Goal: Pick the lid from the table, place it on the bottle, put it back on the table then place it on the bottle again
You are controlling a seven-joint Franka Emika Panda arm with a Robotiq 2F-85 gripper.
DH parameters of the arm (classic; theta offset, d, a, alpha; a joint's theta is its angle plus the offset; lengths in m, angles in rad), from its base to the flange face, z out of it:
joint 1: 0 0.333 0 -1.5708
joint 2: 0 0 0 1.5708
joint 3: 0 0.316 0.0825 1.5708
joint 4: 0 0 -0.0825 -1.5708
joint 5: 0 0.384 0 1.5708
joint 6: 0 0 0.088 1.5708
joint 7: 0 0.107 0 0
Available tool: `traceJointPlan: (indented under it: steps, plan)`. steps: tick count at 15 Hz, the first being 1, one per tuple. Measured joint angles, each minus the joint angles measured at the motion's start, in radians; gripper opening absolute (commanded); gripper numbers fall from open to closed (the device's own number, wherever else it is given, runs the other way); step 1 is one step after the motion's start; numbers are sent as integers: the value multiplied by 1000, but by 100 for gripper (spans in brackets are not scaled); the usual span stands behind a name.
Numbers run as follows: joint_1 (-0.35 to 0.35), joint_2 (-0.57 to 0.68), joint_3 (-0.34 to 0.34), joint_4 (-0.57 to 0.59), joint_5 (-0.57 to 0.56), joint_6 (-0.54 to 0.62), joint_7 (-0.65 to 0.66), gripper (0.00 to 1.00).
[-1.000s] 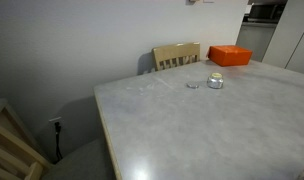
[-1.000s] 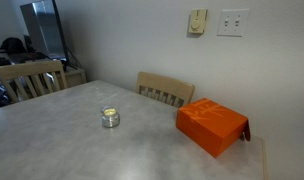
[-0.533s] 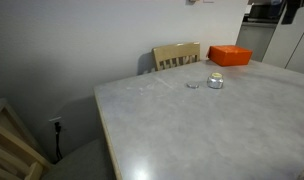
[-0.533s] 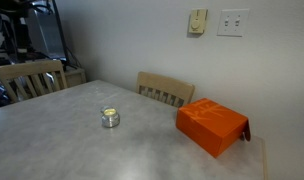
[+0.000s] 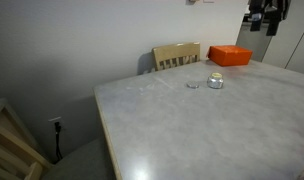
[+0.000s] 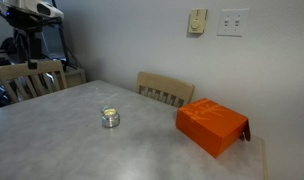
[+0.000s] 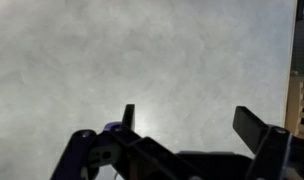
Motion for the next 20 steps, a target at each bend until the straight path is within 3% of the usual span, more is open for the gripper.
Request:
traceJointPlan:
  steps: [7,14,20]
  plan:
    - [38,129,51,65,-44,47,100,100]
    - [41,346,24,141,-83,206,201,100]
    - [56,451,14,194,-112,217,280,100]
